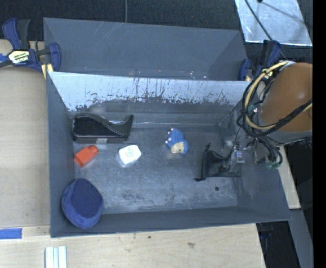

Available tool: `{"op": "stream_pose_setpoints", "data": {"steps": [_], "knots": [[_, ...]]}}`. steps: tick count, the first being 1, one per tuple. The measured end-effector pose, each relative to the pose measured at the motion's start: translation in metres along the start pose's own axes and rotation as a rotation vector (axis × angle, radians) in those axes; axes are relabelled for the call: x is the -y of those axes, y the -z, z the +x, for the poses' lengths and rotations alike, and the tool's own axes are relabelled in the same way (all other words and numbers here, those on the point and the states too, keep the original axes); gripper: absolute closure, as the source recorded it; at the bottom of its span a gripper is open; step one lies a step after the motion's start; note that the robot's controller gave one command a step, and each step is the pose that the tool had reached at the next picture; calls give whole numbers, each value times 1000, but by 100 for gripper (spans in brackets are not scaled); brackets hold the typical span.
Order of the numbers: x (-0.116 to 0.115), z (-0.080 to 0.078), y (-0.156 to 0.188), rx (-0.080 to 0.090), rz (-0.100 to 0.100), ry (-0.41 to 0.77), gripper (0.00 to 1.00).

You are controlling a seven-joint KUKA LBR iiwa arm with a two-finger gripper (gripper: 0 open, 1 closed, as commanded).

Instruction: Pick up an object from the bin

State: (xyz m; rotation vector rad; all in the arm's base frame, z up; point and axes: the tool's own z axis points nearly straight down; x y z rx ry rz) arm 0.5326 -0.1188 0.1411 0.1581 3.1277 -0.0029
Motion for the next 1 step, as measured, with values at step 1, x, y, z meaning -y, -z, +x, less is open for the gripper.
{"op": "stream_pose_setpoints", "data": {"steps": [1], "knots": [[0,-2,9,-4,0,1,100]]}}
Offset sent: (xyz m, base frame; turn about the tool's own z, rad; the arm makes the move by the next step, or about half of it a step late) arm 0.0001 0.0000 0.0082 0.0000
